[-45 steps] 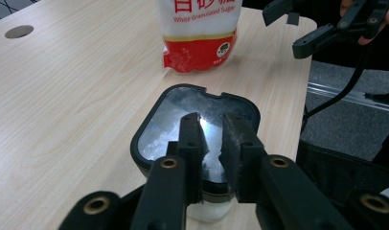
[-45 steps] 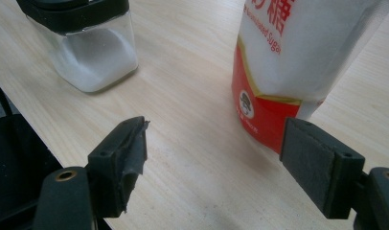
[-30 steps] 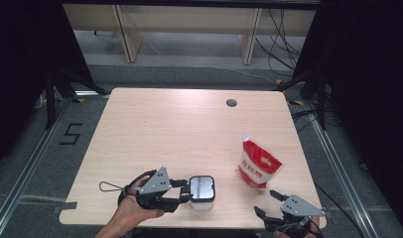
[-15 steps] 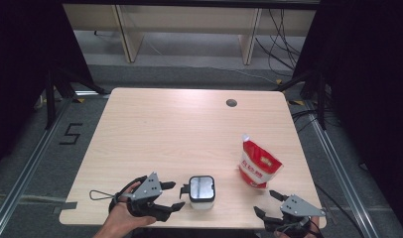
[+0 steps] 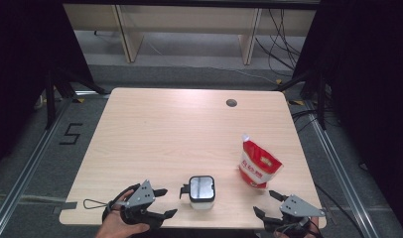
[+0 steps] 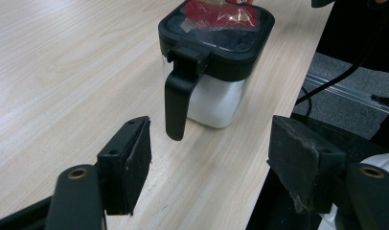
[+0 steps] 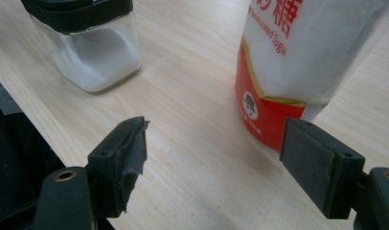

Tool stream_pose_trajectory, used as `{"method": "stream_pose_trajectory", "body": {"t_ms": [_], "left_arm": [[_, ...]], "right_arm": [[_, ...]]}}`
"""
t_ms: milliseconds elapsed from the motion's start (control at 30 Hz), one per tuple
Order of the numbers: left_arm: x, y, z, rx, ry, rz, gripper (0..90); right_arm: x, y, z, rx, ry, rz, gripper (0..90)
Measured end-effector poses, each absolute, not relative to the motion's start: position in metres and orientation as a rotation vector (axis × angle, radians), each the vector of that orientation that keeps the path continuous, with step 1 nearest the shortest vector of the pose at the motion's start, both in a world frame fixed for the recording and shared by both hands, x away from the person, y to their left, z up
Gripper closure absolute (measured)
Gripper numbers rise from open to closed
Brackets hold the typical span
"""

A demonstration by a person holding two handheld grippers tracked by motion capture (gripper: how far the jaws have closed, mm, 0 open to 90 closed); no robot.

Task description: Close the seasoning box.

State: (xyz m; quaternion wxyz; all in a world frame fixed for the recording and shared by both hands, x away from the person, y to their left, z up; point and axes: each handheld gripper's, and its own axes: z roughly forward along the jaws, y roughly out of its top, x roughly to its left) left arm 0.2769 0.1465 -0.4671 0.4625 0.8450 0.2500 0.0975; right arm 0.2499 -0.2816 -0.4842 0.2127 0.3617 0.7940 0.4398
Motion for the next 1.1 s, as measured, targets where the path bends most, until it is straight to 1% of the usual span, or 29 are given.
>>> {"method": "stream_pose_trajectory", "body": {"t_ms": [33,67,200,233,300,333,367,400,467,600,667,700,867,967,1033,1100], "left_arm": [[0.278,0.148,-0.467,2.1,0.585,0.245,31.1],[0.275,0.147,-0.469,2.074,0.625,0.222,31.1],[0.273,0.148,-0.474,2.087,0.626,0.223,30.8],[0.271,0.147,-0.477,2.063,0.644,0.21,30.7],[0.272,0.149,-0.479,2.096,0.614,0.217,30.5],[0.27,0.149,-0.48,2.096,0.643,0.217,30.5],[0.27,0.151,-0.481,2.12,0.634,0.23,30.4],[0.27,0.151,-0.482,2.12,0.622,0.229,30.3],[0.266,0.149,-0.486,2.084,0.667,0.211,30.2],[0.261,0.149,-0.49,2.072,0.683,0.195,30.2],[0.262,0.154,-0.49,2.123,0.636,0.227,30.2],[0.26,0.152,-0.492,2.094,0.678,0.207,30.2],[0.262,0.154,-0.493,2.073,0.697,0.223,29.0],[0.265,0.157,-0.492,2.12,0.69,0.252,28.1],[0.264,0.156,-0.495,2.077,0.709,0.239,27.8],[0.266,0.158,-0.493,2.108,0.689,0.258,27.7]], "right_arm": [[0.249,-0.282,-0.484,1.008,2.204,1.209,25.6],[0.251,-0.283,-0.484,0.975,2.204,1.202,25.6],[0.252,-0.283,-0.484,0.95,2.196,1.203,25.6],[0.252,-0.283,-0.484,0.951,2.196,1.202,25.6],[0.252,-0.283,-0.484,0.955,2.194,1.199,25.6],[0.252,-0.283,-0.484,0.955,2.194,1.199,25.6],[0.252,-0.283,-0.484,0.955,2.195,1.199,25.6],[0.251,-0.282,-0.484,0.967,2.203,1.201,25.6],[0.251,-0.282,-0.484,0.963,2.203,1.199,25.6],[0.252,-0.282,-0.484,0.955,2.205,1.196,25.6],[0.252,-0.282,-0.484,0.952,2.206,1.197,25.6],[0.251,-0.282,-0.484,0.955,2.208,1.198,25.5],[0.251,-0.282,-0.484,0.956,2.21,1.197,25.6],[0.252,-0.282,-0.484,0.951,2.209,1.196,25.5],[0.252,-0.282,-0.484,0.953,2.207,1.195,25.5],[0.251,-0.282,-0.484,0.96,2.208,1.197,25.4]]}}
